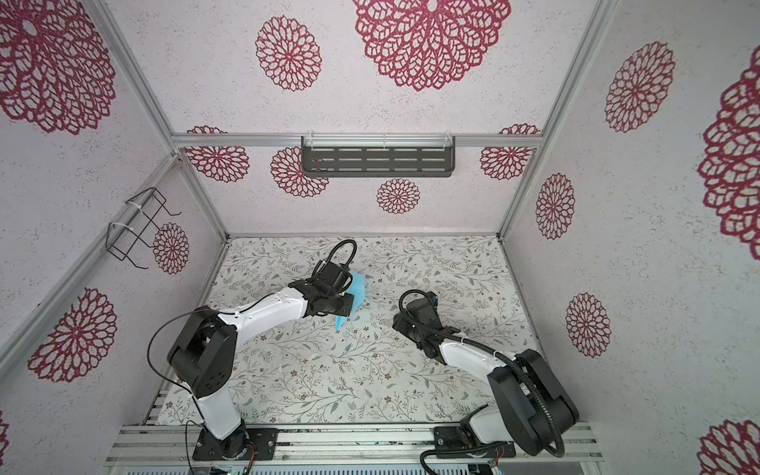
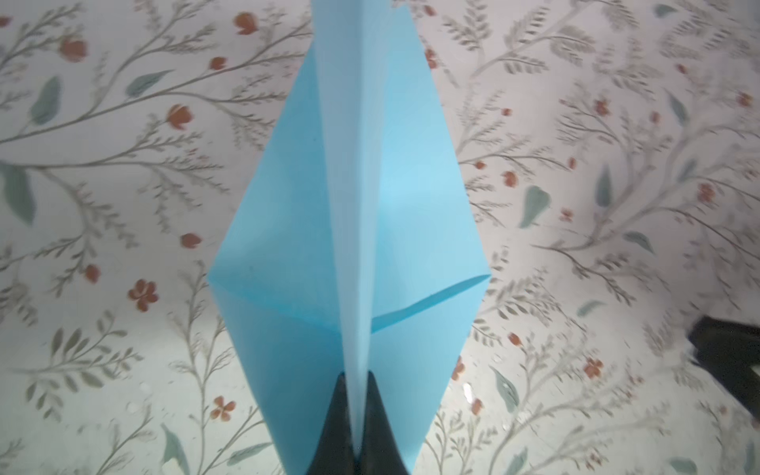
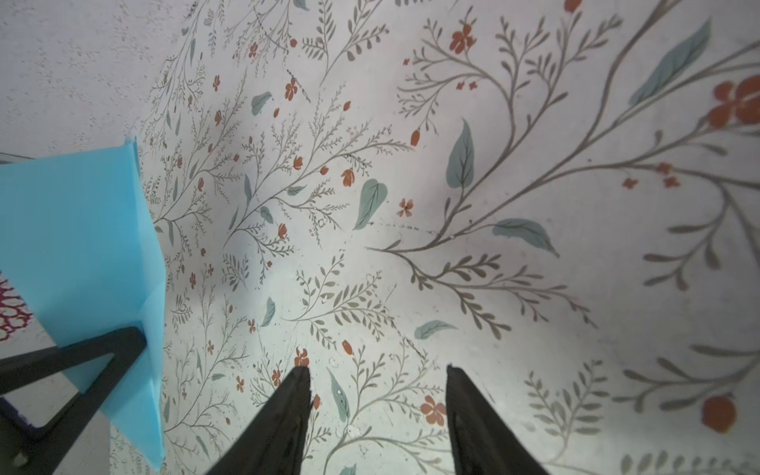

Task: Fold a paper plane with a square sheet of paper (pick it up from the middle)

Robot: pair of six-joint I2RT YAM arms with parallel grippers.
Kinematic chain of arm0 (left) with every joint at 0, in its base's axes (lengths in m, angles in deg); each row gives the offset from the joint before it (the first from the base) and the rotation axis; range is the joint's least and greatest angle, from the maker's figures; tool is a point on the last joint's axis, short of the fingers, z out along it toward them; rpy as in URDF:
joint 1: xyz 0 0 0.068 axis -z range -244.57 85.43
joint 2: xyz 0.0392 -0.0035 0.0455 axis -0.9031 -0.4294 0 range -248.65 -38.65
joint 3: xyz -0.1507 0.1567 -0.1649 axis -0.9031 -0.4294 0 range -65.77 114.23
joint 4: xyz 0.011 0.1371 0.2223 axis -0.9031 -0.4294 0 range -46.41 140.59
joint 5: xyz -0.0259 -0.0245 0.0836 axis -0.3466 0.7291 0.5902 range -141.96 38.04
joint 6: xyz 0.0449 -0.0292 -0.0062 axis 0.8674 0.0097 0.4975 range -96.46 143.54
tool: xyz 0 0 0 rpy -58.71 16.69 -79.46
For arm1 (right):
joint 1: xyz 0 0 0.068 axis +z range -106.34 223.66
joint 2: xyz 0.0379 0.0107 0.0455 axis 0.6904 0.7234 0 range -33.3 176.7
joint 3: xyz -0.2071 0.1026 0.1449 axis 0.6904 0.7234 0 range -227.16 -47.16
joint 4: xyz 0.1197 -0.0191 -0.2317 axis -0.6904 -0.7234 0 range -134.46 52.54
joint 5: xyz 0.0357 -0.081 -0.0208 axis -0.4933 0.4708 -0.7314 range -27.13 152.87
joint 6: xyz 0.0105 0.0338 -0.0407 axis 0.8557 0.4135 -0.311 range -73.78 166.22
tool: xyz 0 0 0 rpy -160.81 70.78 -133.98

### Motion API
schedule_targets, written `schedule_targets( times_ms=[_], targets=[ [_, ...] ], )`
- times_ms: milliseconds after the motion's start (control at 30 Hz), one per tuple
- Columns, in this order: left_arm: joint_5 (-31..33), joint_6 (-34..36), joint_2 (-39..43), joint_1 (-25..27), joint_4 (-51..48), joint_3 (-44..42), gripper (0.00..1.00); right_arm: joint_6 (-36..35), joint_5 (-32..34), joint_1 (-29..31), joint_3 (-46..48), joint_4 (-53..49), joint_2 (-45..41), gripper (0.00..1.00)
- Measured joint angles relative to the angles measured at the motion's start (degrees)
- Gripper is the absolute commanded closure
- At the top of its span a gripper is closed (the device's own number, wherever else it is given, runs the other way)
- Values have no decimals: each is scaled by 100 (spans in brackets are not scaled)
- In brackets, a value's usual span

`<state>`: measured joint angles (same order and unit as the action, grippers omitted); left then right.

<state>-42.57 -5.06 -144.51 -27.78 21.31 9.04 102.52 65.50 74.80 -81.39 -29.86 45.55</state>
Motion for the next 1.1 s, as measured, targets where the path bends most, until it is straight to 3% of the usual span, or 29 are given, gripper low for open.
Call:
schedule_targets(
  times_ms=[167,467,1100],
  targets=[
    [553,-627,-713,-90,-411,710,92,-273,70,-17,-96,-35,-4,43],
    [638,-940,-1805,-352,-710,1613,87,-398,76,-20,-111,-44,-7,43],
    [485,-916,-2232,-501,-852,2118,82,-422,63,-24,-111,-70,-7,42]
  ],
)
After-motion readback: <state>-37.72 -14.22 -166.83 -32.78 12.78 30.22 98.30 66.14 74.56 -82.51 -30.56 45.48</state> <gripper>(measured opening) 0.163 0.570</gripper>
